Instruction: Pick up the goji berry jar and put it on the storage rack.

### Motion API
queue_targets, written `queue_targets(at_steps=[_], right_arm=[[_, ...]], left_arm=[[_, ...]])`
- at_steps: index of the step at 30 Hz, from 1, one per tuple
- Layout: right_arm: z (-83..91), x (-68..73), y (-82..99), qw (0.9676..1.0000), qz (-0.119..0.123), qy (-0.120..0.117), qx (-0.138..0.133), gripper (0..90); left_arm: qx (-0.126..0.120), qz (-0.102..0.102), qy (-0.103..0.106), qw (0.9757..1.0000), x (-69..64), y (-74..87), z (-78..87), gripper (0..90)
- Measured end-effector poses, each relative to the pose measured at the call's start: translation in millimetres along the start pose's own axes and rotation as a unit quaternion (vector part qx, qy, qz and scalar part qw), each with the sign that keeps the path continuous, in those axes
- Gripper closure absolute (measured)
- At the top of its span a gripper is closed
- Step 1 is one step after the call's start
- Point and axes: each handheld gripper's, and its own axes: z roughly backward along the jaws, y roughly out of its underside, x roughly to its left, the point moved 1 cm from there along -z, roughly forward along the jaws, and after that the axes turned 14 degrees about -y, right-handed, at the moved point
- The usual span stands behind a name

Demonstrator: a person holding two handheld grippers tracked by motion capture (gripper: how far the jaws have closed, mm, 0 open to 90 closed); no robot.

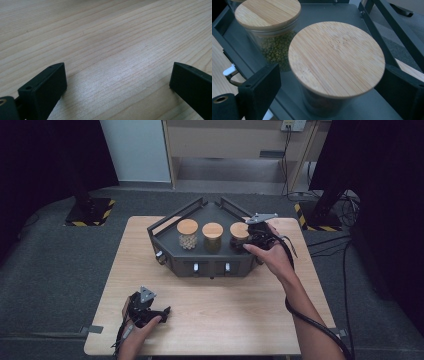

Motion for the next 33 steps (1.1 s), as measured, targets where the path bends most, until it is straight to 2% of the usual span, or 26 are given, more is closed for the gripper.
queue_targets(at_steps=[8, 21, 33], right_arm=[[13.1, 7.1, 4.7, 1.0000, 0.005, 0.008, 0.001, 5.4], [30.3, 18.3, 18.0, 1.0000, -0.001, 0.005, -0.006, 4.7], [40.9, 32.7, 37.3, 0.9999, -0.002, 0.006, -0.014, 4.7]], left_arm=[[0.000, 0.000, 0.000, 1.0000, 0.0, 0.0, 0.0, 0.0], [0.000, 0.000, 0.000, 1.0000, -0.1, 0.0, 0.0, 0.0], [0.000, 0.000, 0.000, 1.0000, -0.1, 0.0, 0.0, 0.0]])
